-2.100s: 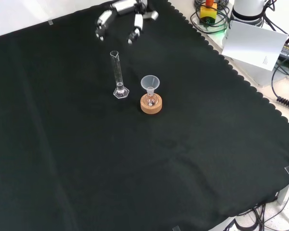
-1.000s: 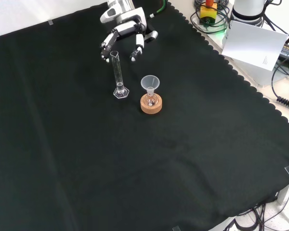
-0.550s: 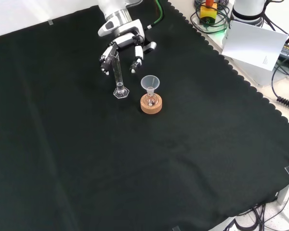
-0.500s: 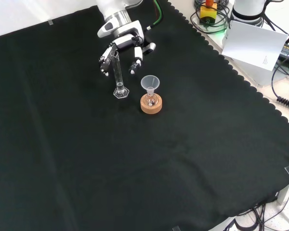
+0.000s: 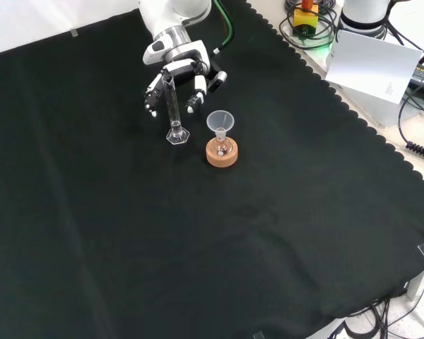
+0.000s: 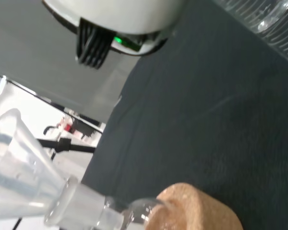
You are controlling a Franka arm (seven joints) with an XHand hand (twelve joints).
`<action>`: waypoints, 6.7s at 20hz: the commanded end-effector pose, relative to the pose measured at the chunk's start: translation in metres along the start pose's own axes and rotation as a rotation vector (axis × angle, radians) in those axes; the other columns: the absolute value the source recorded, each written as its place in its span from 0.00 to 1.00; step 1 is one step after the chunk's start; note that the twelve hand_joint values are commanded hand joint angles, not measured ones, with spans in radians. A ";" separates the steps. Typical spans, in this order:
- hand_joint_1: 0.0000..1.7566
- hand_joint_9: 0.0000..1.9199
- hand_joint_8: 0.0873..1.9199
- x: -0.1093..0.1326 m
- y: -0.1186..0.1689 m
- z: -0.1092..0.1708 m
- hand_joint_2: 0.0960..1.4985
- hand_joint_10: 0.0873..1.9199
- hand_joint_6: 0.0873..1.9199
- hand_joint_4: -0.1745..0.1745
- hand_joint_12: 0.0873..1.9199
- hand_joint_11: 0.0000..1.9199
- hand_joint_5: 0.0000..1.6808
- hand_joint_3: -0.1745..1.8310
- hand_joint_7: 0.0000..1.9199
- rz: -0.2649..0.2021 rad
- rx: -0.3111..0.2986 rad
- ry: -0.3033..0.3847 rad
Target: Pick up the graduated cylinder.
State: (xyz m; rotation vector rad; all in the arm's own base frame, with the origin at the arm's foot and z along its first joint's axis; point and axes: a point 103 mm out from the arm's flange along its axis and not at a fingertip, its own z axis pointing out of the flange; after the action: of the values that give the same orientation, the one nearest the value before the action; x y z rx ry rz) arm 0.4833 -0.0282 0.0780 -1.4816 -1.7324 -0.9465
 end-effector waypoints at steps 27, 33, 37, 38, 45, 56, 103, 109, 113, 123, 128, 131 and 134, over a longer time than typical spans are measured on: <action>0.64 0.46 0.31 0.011 0.008 0.000 0.31 0.22 0.38 0.49 0.63 0.29 0.38 0.46 0.35 -0.030 -0.108 0.064; 0.65 0.48 0.30 0.011 0.009 0.001 0.31 0.21 0.38 0.50 0.62 0.31 0.40 0.46 0.36 -0.036 -0.097 0.098; 0.65 0.48 0.30 0.011 0.009 0.002 0.31 0.20 0.38 0.50 0.62 0.32 0.40 0.46 0.36 -0.029 -0.095 0.094; 0.65 0.48 0.30 0.011 0.009 0.002 0.31 0.20 0.38 0.50 0.62 0.32 0.40 0.46 0.36 -0.028 -0.096 0.097; 0.68 0.50 0.30 0.008 0.008 0.005 0.33 0.19 0.39 0.46 0.59 0.36 0.40 0.46 0.36 -0.017 -0.099 0.098; 0.70 0.51 0.30 0.002 0.008 0.014 0.35 0.17 0.40 0.46 0.58 0.37 0.40 0.47 0.37 -0.004 -0.099 0.102; 0.62 0.78 0.18 0.040 0.014 -0.003 0.75 0.00 0.55 0.43 0.37 0.69 0.55 0.08 0.63 -0.156 0.073 -0.264; 0.62 0.79 0.17 0.050 0.015 -0.012 0.75 0.00 0.55 0.44 0.37 0.70 0.55 0.08 0.64 -0.160 0.082 -0.327; 0.62 0.79 0.17 0.050 0.012 -0.023 0.75 0.00 0.55 0.44 0.37 0.70 0.55 0.08 0.64 -0.157 0.067 -0.348; 0.62 0.80 0.16 0.048 0.008 -0.028 0.75 0.00 0.54 0.46 0.36 0.71 0.56 0.08 0.65 -0.164 0.064 -0.350; 0.62 0.80 0.16 0.051 0.006 -0.036 0.75 0.00 0.54 0.46 0.36 0.71 0.56 0.08 0.66 -0.158 0.084 -0.358; 0.62 0.80 0.16 0.051 0.005 -0.039 0.75 0.00 0.54 0.46 0.36 0.71 0.56 0.08 0.66 -0.144 0.080 -0.382; 0.62 0.80 0.16 0.050 0.002 -0.041 0.75 0.00 0.54 0.46 0.36 0.71 0.56 0.08 0.66 -0.152 0.097 -0.386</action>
State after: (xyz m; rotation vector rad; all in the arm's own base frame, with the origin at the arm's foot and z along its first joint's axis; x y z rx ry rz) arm 0.4816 -0.0307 0.1397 -1.5511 -2.1543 -0.6855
